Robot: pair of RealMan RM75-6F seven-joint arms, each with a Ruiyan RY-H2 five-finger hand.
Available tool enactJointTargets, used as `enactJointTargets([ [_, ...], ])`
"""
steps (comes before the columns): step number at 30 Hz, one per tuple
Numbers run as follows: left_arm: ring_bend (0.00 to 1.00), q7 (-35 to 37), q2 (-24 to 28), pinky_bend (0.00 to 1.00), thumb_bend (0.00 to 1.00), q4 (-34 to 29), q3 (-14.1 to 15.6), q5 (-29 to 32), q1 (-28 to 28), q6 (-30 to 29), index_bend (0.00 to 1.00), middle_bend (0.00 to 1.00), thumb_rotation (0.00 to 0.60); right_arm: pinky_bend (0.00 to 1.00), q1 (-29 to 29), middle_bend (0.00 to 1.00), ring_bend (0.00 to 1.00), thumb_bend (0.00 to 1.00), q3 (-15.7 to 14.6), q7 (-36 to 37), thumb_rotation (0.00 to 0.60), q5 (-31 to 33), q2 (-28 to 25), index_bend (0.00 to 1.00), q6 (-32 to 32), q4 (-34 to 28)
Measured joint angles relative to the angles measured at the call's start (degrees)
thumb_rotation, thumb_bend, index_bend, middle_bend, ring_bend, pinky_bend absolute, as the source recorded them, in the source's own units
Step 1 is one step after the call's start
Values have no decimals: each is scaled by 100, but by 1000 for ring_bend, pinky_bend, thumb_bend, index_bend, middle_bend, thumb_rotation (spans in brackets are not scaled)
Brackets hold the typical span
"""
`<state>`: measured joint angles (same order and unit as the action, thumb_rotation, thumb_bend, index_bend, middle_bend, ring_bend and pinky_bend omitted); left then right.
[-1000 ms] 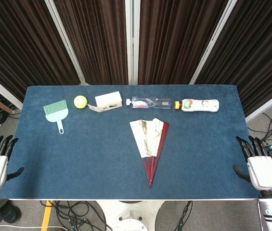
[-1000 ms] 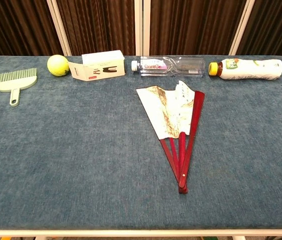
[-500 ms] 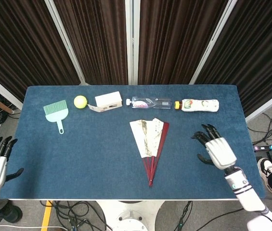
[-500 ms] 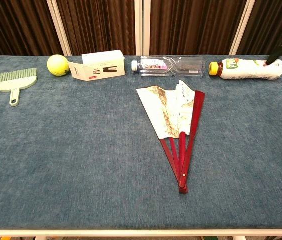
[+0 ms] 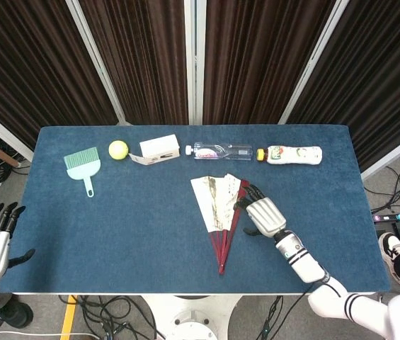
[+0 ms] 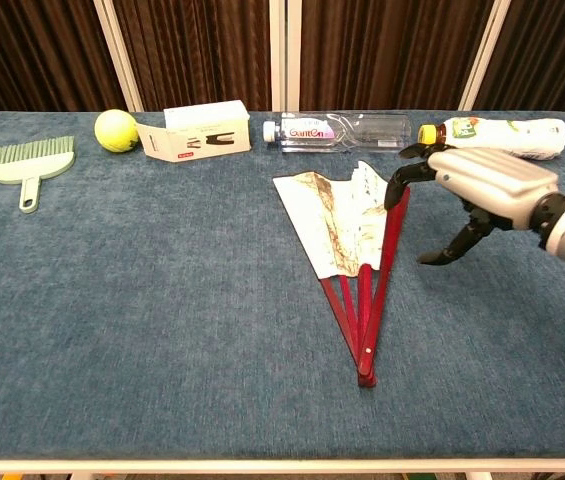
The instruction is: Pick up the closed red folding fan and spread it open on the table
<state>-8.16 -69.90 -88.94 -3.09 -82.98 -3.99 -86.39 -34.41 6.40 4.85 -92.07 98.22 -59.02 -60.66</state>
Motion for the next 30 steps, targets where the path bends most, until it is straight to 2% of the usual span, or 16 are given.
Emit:
enactJointTargets([
  [7, 24, -24, -18, 46, 0, -14, -24, 6, -51, 65, 129, 88, 600, 0, -89, 349, 77, 56, -96, 158, 600, -118, 730, 454, -396, 1079],
  [19, 24, 32, -20, 46, 0, -42, -50, 38, -90, 127, 129, 88, 600, 0, -183, 372, 84, 81, -314, 795, 600, -258, 1932, 472, -929, 2885],
  [22, 24, 44, -18, 46, 0, -30, -62, 24, -112, 136, 129, 88, 600, 7, -229, 401, 120, 174, -363, 882, 600, -291, 2140, 509, -1003, 3232],
  [24, 24, 49, -12, 46, 0, -27, -72, 17, -125, 139, 129, 88, 600, 20, -289, 426, 149, 292, -408, 958, 600, -327, 2270, 546, -1042, 3465],
  [26, 24, 69, -7, 46, 0, -19, -82, -1, -141, 138, 130, 88, 600, 36, -390, 444, 168, 369, -468, 1020, 600, -378, 2355, 570, -1050, 3660],
  [30, 24, 158, 3, 46, 0, 29, -110, -38, -200, 171, 130, 88, 600, 102, -644, 472, 210, 521, -623, 1083, 600, -544, 2360, 586, -1036, 3799],
])
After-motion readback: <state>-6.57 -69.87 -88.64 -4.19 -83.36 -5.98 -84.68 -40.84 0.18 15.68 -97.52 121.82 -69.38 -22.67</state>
